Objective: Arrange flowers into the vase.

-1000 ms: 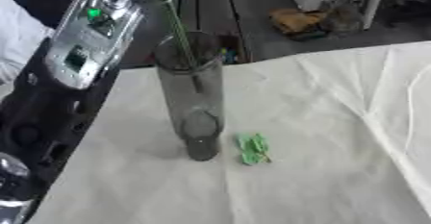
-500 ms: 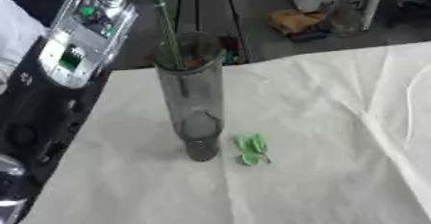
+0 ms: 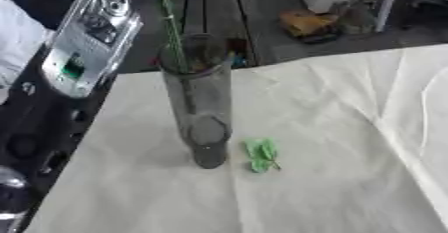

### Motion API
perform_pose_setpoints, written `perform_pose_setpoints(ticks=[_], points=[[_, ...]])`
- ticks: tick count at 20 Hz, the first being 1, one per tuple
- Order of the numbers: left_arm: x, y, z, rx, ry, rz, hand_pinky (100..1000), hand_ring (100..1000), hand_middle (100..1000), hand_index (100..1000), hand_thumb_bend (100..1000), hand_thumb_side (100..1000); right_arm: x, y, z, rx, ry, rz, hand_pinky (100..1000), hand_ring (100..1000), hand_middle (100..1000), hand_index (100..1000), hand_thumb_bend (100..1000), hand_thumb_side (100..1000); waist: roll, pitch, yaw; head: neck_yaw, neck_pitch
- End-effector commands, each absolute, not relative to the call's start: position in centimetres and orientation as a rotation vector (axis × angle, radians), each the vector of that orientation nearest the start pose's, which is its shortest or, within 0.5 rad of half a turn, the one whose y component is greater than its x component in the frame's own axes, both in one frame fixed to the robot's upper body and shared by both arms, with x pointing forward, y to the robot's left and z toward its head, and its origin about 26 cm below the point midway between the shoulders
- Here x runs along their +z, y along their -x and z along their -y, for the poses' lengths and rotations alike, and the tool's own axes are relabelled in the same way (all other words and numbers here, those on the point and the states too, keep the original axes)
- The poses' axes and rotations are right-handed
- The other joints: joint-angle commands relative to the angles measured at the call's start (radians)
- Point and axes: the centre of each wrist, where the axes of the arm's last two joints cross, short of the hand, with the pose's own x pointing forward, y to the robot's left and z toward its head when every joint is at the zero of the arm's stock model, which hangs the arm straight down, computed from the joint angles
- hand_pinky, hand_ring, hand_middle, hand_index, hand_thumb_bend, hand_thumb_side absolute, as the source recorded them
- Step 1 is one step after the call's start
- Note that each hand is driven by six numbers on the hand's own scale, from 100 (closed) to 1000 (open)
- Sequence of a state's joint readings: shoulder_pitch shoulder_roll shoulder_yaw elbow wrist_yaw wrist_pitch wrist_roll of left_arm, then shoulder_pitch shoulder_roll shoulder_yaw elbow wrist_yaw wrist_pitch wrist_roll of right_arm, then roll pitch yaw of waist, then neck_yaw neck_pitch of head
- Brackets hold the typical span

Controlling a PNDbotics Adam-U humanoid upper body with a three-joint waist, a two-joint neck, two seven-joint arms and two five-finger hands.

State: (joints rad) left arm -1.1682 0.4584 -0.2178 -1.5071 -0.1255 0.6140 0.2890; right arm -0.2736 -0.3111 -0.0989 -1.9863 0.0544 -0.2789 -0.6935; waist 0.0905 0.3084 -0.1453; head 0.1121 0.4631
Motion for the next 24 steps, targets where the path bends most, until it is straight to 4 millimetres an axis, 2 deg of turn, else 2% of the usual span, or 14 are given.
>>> perform_pose_setpoints(ticks=[1,16,24], points=[[40.1,-38.2,-17.3,-0.319,-0.750,2.119,267,562,571,486,100,828,20.4,-29.7,28.6,0.711,-0.703,-3.449,470,459,352,645,100,927,-0.009,-0.016,0.000,-0.001,-0.014],[39.2,-37.9,-17.4,-0.365,-0.765,2.163,320,621,646,514,100,865,20.5,-29.7,28.6,0.731,-0.688,-3.453,470,458,350,645,100,929,-0.009,-0.015,0.002,-0.006,-0.023],[38.7,-37.8,-17.4,-0.342,-0.755,2.206,327,629,654,522,100,880,20.5,-29.7,28.5,0.736,-0.685,-3.452,471,459,349,645,100,930,-0.009,-0.013,0.002,-0.010,-0.031]])
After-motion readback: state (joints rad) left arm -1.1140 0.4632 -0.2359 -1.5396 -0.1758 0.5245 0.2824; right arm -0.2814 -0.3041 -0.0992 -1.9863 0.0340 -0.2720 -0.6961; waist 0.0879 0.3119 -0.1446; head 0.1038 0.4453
